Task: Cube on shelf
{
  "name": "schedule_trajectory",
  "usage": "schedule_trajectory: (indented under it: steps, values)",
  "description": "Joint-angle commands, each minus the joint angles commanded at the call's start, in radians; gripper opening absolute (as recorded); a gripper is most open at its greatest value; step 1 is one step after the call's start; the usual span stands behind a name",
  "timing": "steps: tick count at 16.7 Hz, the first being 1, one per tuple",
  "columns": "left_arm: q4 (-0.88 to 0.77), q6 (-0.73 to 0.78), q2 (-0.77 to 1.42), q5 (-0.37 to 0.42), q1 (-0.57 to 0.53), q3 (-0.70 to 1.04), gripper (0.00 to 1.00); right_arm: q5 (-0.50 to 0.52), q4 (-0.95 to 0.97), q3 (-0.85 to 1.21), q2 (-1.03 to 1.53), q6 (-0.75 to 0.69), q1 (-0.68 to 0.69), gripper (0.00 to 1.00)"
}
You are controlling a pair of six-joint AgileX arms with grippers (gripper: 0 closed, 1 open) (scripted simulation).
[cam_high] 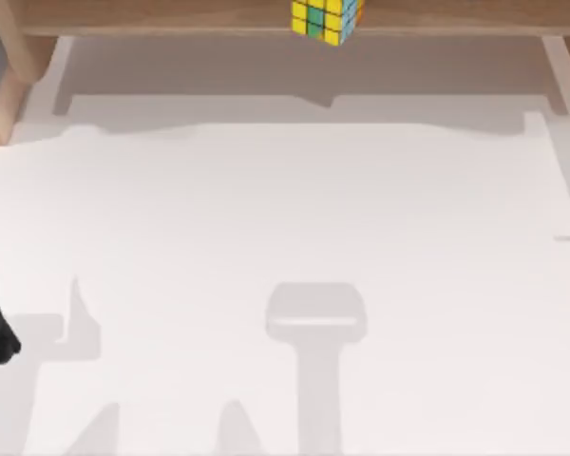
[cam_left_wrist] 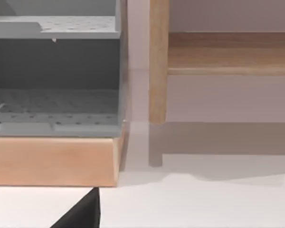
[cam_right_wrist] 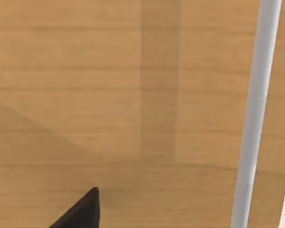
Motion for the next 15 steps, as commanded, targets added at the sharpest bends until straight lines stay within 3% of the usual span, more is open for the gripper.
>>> schedule_trajectory:
  steps: [13,15]
  values:
    - [0.000,0.000,0.000,0.000,0.000,0.000,1.00,0.000,0.000,0.000,0.000,0.000,0.000,0.02]
    - [0.000,0.000,0.000,0.000,0.000,0.000,1.00,0.000,0.000,0.000,0.000,0.000,0.000,0.00]
